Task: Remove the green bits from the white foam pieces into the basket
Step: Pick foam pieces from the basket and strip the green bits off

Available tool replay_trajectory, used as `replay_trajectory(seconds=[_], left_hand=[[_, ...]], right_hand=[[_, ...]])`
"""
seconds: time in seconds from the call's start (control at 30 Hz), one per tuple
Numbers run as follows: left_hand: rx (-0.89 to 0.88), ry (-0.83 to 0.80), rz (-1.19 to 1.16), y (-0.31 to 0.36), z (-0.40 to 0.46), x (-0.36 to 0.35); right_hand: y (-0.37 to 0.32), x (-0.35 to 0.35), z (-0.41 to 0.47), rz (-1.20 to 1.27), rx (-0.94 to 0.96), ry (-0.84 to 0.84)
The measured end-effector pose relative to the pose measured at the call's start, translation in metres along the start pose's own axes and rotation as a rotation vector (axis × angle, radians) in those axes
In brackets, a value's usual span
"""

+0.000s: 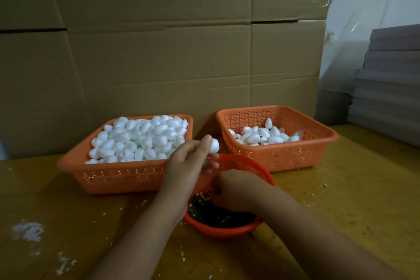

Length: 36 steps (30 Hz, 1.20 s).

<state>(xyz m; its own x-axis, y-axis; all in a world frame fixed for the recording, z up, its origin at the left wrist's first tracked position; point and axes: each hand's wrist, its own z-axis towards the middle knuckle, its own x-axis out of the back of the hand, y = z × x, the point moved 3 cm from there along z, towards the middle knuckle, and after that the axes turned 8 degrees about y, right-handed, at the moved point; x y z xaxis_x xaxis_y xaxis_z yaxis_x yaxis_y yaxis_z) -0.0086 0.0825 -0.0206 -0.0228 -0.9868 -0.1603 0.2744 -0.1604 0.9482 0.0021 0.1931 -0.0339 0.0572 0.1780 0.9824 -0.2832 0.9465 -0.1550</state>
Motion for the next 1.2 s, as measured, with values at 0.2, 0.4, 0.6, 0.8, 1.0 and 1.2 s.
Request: replay_trajectory(seconds=[0.2,0.4,0.6,0.8,1.0,1.2], left_hand=[[-0.023,-0.023,0.009,-0.0014,0.0007,0.0013],[-0.090,-0.018,0.033,-0.0030,0.0016,0.0040],[-0.092,0.010,0.010,-0.0048,0.0023,0.0032],[-0.095,-0.013,-0.013,-0.0033,0.0025,0.0024],[-0.160,0.019,0.035,-0.0028,0.0021,0.0035],[-0.180,0.060,0.087,-0.0043,0.0022,0.0070]], right_hand=[[0.0000,-0.0011,0.0001,0.010,-0.012,-0.028],[0.0002,-0.0018,0.0004,0.004,-0.009,-0.022],[0.0013,-0.0036,0.0019,0.016,0.003,-0.020],[-0.0013,-0.0017,0.0018,0.009,0.013,-0.030],[0.0003,-0.0034,0.0036,0.007,-0.005,-0.048],[0.0009,-0.0048,0.0039,0.011,0.002,-0.037]])
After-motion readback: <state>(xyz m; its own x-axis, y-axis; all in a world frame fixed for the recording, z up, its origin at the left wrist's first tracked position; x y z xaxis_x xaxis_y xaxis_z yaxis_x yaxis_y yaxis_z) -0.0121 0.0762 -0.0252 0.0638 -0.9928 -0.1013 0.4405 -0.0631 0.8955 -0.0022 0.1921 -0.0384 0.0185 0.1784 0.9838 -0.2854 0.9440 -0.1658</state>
